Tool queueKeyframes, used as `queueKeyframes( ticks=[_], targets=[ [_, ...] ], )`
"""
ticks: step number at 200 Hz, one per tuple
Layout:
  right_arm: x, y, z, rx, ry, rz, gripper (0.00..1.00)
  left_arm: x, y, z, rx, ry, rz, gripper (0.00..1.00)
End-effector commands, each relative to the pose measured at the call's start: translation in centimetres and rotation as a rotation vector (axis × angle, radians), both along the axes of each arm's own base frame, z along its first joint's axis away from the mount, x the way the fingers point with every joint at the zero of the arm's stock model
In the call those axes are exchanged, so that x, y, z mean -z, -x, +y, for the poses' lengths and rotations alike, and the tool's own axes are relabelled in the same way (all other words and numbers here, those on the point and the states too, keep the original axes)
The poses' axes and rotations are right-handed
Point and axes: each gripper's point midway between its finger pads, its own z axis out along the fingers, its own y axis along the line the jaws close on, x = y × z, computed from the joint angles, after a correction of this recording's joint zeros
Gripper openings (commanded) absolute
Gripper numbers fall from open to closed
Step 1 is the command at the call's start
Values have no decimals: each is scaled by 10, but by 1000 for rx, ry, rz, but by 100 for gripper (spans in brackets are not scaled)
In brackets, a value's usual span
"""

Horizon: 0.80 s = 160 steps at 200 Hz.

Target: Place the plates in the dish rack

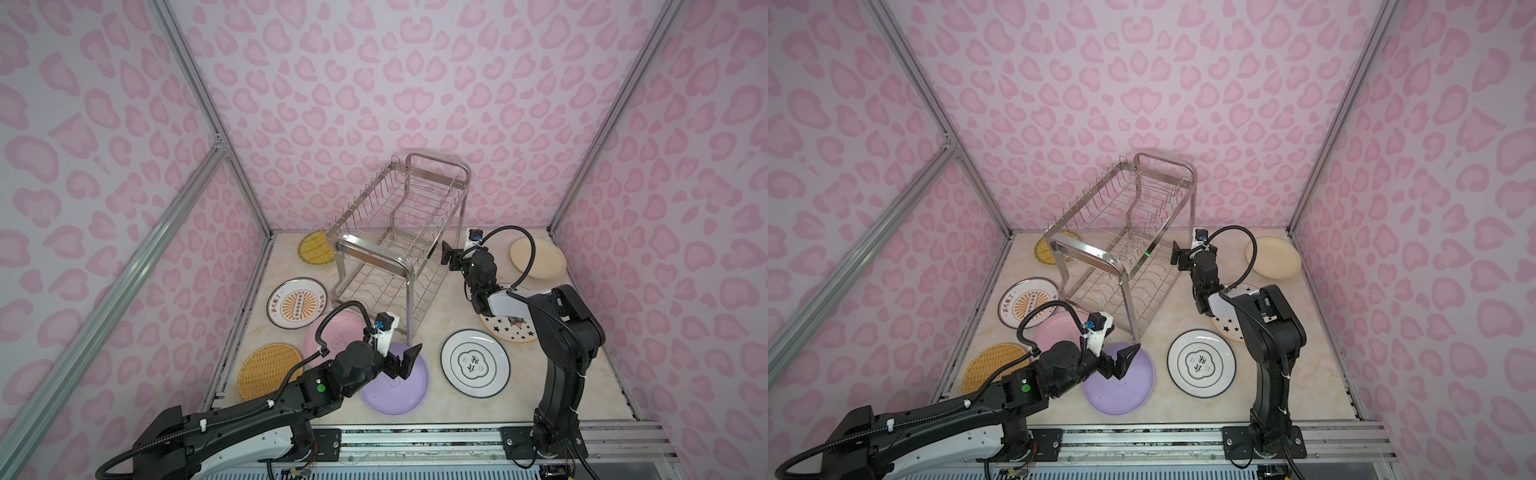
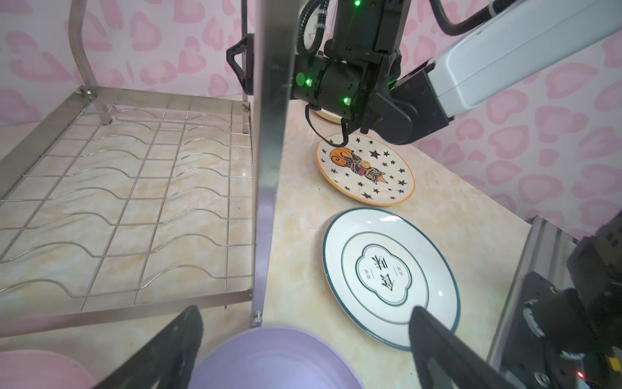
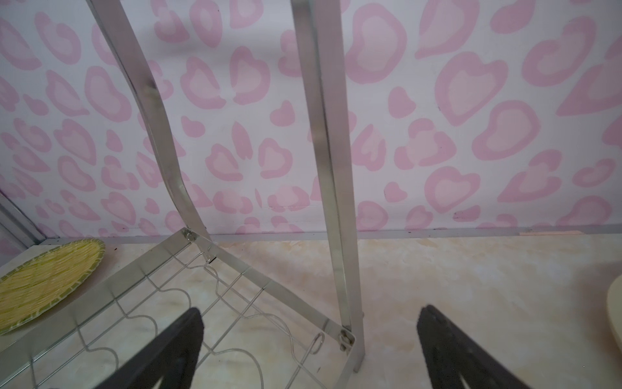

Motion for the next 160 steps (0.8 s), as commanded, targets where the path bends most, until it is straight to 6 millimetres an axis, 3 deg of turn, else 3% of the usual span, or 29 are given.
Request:
queueKeyframes(
  ticks=[1,23,75,129,160],
  targets=[
    [-8,-11,0,19,25,-65,100,-34,-22,-1,-170,76,-116,97],
    [-9,-19,0,27,23,-98,100,-31,-32,-6,-293,93,-111,97],
    [-15,-43,-11,73,-1,-146,100,-22,-58,22,-647,127,-89,97],
    [-17,-68,-20,120,-31,-182,100,-25,-65,34,-769,93,-106,97],
    [-8,-80,-31,165,-33,-160,100,-12,-71,50,-831,64,-53,97]
  ],
)
